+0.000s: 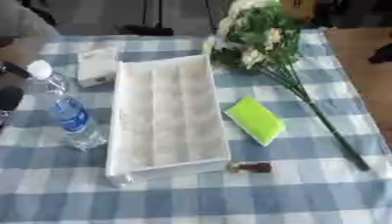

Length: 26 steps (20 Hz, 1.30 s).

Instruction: Pick up objects on the table and place them in the box.

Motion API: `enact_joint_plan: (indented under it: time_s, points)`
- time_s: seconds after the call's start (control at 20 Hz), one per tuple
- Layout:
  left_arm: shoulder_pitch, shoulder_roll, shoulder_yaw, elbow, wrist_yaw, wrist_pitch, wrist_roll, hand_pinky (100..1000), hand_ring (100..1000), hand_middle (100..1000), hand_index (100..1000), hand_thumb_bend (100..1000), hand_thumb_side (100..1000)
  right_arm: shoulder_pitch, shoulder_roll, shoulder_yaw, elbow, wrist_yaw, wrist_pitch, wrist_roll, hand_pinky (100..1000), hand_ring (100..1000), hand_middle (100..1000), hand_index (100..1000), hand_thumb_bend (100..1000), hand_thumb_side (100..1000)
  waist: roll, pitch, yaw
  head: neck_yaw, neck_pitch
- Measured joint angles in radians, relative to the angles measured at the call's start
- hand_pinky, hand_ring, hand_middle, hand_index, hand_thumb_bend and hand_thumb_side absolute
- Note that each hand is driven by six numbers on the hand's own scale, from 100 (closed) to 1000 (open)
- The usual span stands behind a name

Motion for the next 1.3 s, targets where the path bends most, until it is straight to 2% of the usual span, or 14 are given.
enact_joint_plan:
  time_s: [0.4, 1.0, 1.25, 1.3]
  points:
    - [0.000, -0.008, 0.000, 0.000, 0.000, -0.002, -0.004, 493, 813, 938, 933, 727, 272, -0.002, 0.000, 0.003, 0.000, 0.000, 0.004, 0.002, 577, 577, 617, 810, 100, 671, 0.007, -0.001, -0.002, 0.052, 0.000]
    - [-0.001, -0.009, -0.004, 0.000, 0.000, -0.002, -0.011, 494, 813, 938, 934, 730, 269, -0.002, -0.002, 0.003, 0.000, 0.009, 0.010, 0.000, 573, 571, 617, 811, 100, 653, 0.006, -0.004, -0.005, 0.045, 0.000]
    - [-0.001, -0.009, -0.006, 0.000, 0.000, 0.002, -0.016, 492, 812, 938, 934, 726, 275, -0.010, -0.057, 0.004, 0.000, 0.071, 0.048, 0.009, 574, 574, 636, 824, 100, 598, 0.002, -0.008, -0.001, 0.033, 0.000]
    - [-0.001, -0.008, -0.006, 0.000, 0.000, 0.003, -0.017, 492, 812, 937, 934, 726, 275, -0.015, -0.074, 0.007, 0.000, 0.090, 0.057, 0.012, 576, 576, 637, 827, 100, 484, 0.000, -0.009, 0.000, 0.030, 0.000]
